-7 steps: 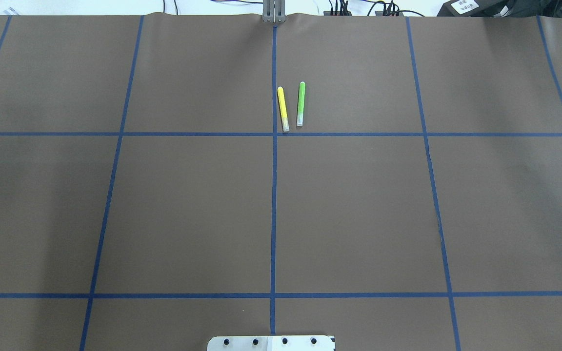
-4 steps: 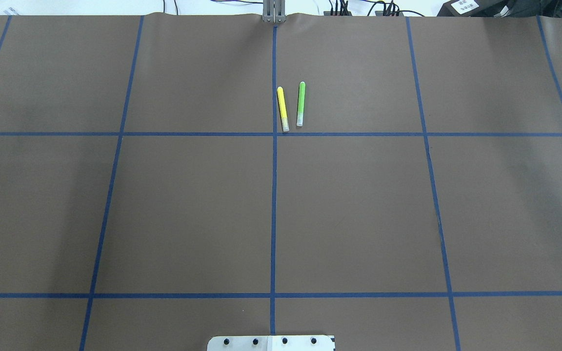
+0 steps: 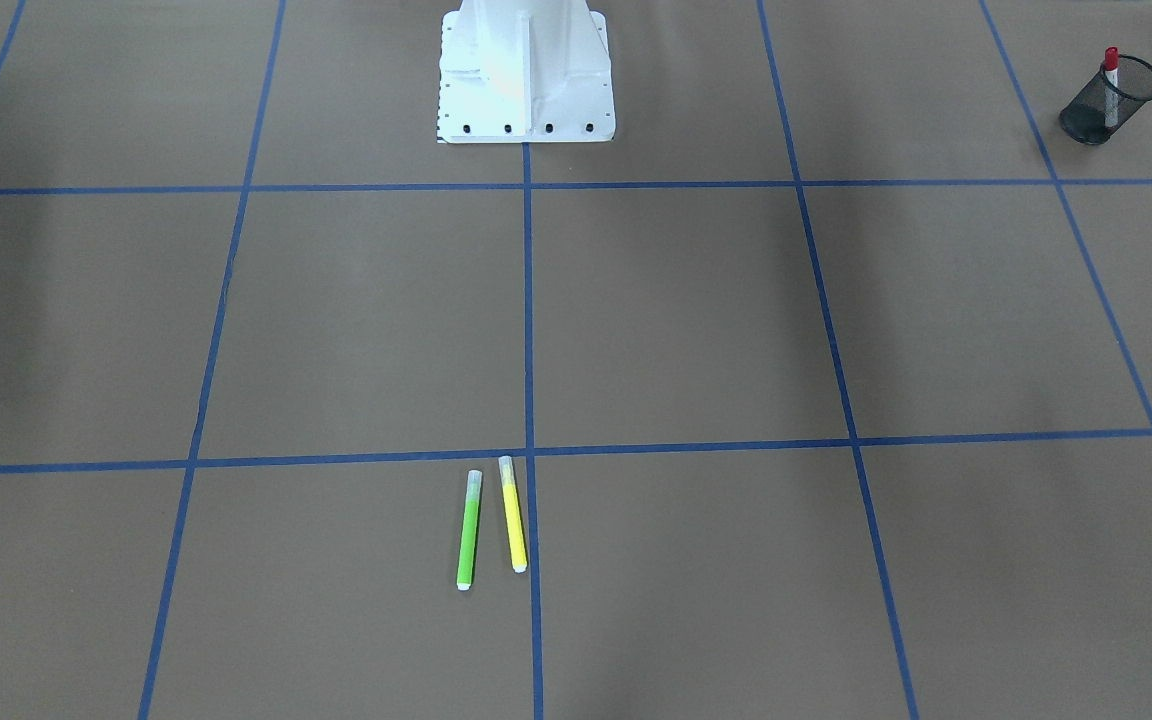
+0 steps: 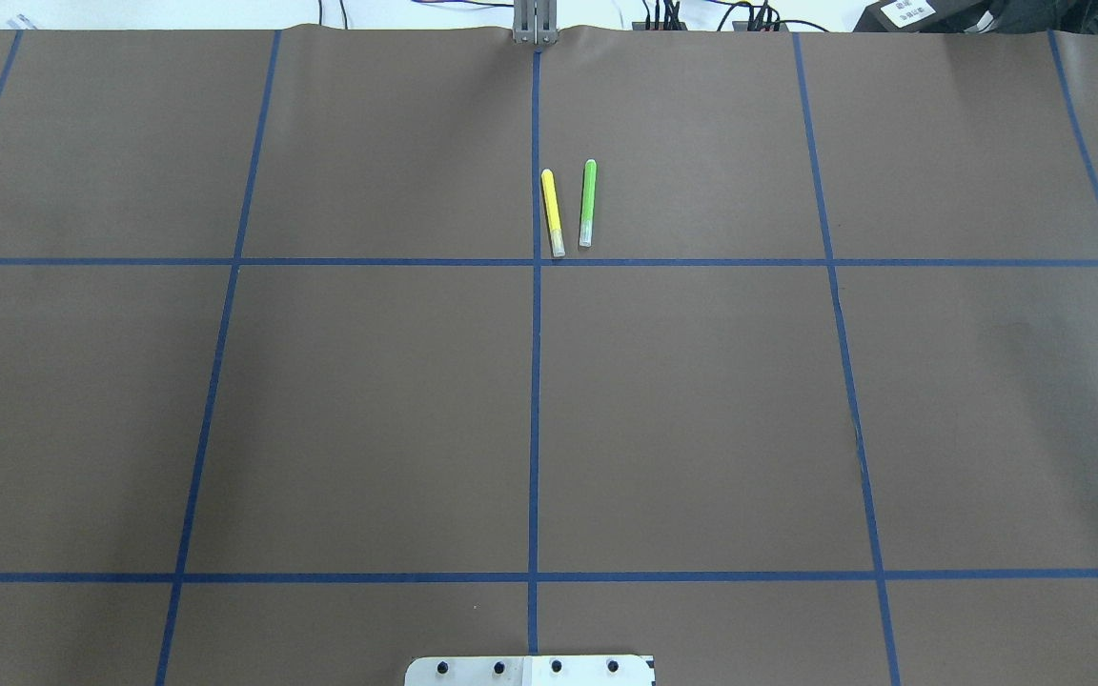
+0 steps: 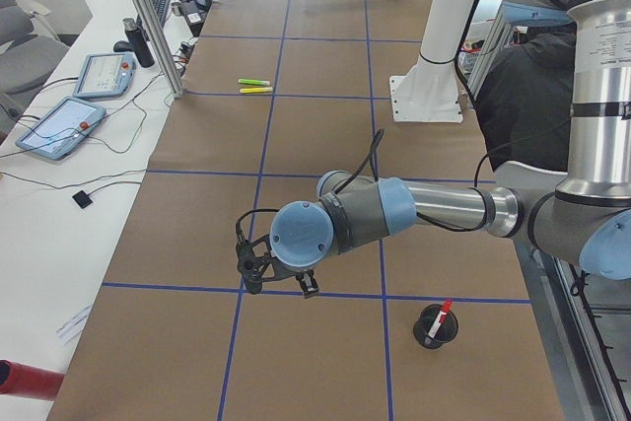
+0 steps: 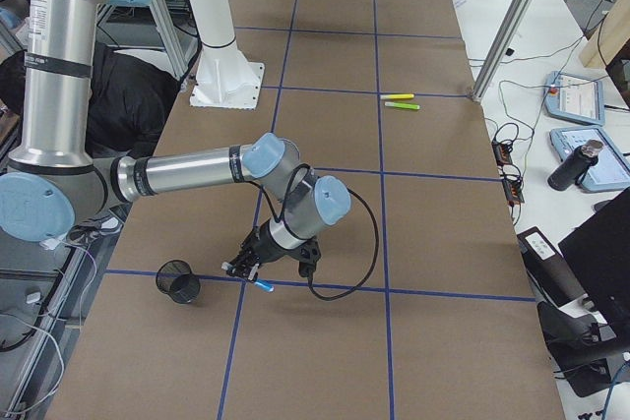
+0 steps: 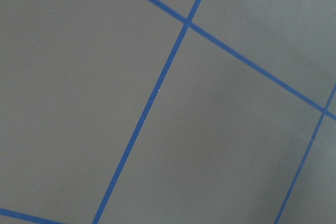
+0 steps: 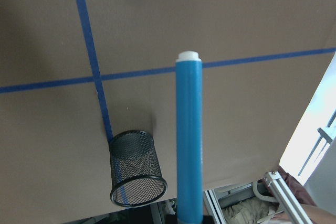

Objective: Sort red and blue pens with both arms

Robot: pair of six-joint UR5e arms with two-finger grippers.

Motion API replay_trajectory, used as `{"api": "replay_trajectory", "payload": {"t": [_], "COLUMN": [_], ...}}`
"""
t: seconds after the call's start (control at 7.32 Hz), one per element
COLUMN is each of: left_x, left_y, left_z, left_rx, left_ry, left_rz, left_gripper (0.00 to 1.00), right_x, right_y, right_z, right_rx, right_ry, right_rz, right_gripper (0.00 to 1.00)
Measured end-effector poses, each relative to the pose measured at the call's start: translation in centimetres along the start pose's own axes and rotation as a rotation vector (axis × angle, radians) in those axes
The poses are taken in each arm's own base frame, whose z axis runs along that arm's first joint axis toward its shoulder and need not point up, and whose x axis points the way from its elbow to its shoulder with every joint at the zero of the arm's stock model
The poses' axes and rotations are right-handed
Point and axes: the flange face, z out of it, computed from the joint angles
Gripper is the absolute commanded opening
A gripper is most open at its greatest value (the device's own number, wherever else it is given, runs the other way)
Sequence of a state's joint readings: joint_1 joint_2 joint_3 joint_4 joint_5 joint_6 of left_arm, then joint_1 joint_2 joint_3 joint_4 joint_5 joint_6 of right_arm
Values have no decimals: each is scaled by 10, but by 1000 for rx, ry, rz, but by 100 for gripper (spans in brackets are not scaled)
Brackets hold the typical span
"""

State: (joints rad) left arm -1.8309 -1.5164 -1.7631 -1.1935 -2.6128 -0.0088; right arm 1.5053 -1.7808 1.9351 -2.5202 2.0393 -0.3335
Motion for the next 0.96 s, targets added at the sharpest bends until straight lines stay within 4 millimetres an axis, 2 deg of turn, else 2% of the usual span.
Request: {"api": "replay_trajectory", "payload": {"t": [0.27,0.41,0.96], "left_x": [25,33,56], "left_y": [-11,-13,-22], "left_z": [11,18,14], "left_rx": [14,8,34], "left_ry": [-31,-36,-42], "left_rz": [40,58,122], "left_gripper": [100,100,100], "right_x": [15,19,12], "right_y": [33,44,66], "right_z": [42,56,82], "right_rx": [-51,-83,-213], "right_ry": [-65,-108,-312], "right_rz": [4,20,92], "right_gripper": [0,0,0]}}
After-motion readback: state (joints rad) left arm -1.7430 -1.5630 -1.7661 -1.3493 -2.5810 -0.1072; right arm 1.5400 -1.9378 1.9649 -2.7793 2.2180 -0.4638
